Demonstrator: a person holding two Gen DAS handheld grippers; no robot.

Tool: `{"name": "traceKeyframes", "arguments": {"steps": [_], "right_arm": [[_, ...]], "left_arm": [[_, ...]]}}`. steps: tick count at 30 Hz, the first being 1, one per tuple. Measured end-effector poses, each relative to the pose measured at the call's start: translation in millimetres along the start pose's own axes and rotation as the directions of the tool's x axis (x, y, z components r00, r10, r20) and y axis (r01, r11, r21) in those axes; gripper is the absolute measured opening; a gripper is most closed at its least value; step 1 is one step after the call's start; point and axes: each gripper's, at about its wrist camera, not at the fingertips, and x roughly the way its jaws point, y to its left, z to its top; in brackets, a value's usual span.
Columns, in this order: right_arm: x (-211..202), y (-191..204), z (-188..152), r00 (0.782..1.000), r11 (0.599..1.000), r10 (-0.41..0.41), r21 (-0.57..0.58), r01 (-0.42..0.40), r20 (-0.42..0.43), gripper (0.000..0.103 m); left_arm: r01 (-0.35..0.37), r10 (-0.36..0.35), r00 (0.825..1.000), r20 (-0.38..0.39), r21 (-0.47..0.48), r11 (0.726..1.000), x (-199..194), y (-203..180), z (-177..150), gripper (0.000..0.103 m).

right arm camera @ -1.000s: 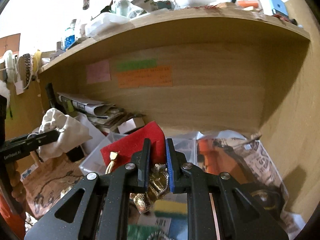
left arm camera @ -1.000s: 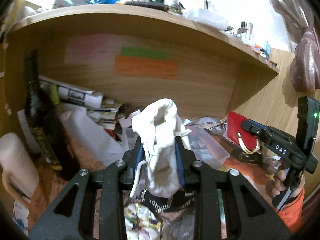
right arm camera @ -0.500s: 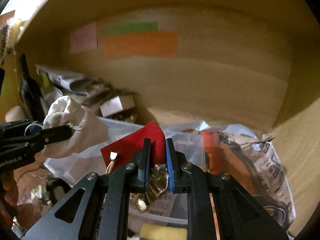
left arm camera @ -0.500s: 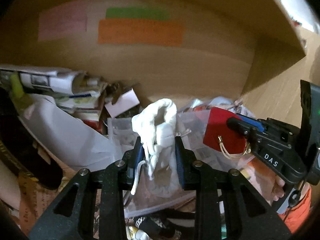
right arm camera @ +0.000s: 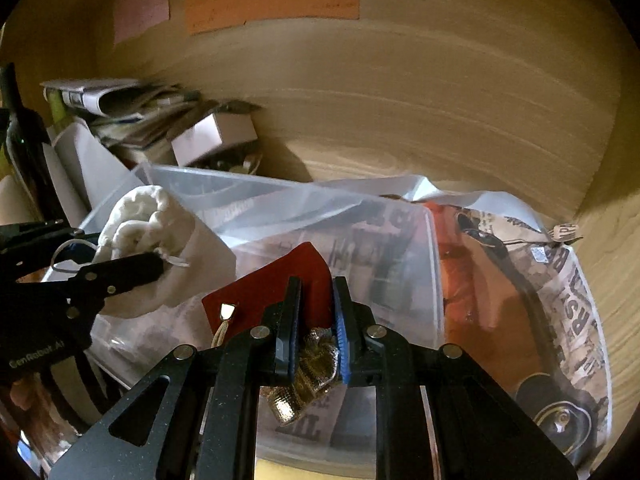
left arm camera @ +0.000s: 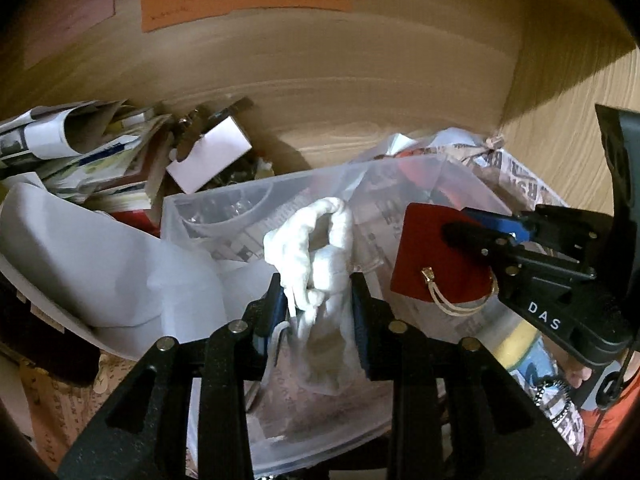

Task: Organize soft objects
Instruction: 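Carry both pouches into the clear plastic box and open both grippers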

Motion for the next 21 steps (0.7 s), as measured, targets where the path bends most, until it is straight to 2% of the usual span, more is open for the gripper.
{"name": "traceKeyframes", "arguments": {"steps": [2, 4, 5, 7, 9, 14, 18, 21], "right_arm": [[1, 2, 0, 1.000, 1.000, -0.004, -0.012, 0.004, -0.006, 0.015], [1, 4, 1, 1.000, 1.000, 0.000, -0.023, -0.001, -0.013, 0.016], [1, 4, 0, 1.000, 1.000, 0.001, -0.026, -0.002, -0.013, 0.018], [-2, 5, 0, 1.000, 1.000, 0.001, -0.029, -0.002, -0.006, 0.024], [-7, 5, 2, 1.000, 1.000, 0.001, -0.029, 0.000, 0.012, 0.037], [-33, 5, 5, 0.996, 1.000, -0.002, -0.022, 0.004, 0.087, 0.051], [-62, 2, 4, 0.987, 1.000, -0.008, -0.014, 0.010, 0.160, 0.066], [-80, 2, 0, 0.980, 1.000, -0.010, -0.014, 0.013, 0.197, 0.074]], "left_arm": [[-0.001, 0.001, 1.000, -0.006, 0.003, 1.000, 3, 0, 2, 0.038], [-0.001, 0.001, 1.000, -0.002, 0.001, 1.000, 0, 0, 1, 0.050], [-0.001, 0.001, 1.000, 0.002, 0.000, 1.000, 1, 1, 2, 0.053], [0.000, 0.000, 1.000, 0.018, -0.002, 1.000, -4, 1, 3, 0.058], [0.007, -0.007, 0.999, 0.036, -0.004, 1.000, -12, 1, 3, 0.060], [0.025, -0.023, 0.995, 0.096, -0.017, 1.000, -39, 4, 5, 0.069], [0.027, -0.024, 0.987, 0.161, -0.018, 0.999, -69, 5, 3, 0.079], [0.031, -0.027, 0.980, 0.198, -0.017, 0.999, -88, 6, -2, 0.086]]}}
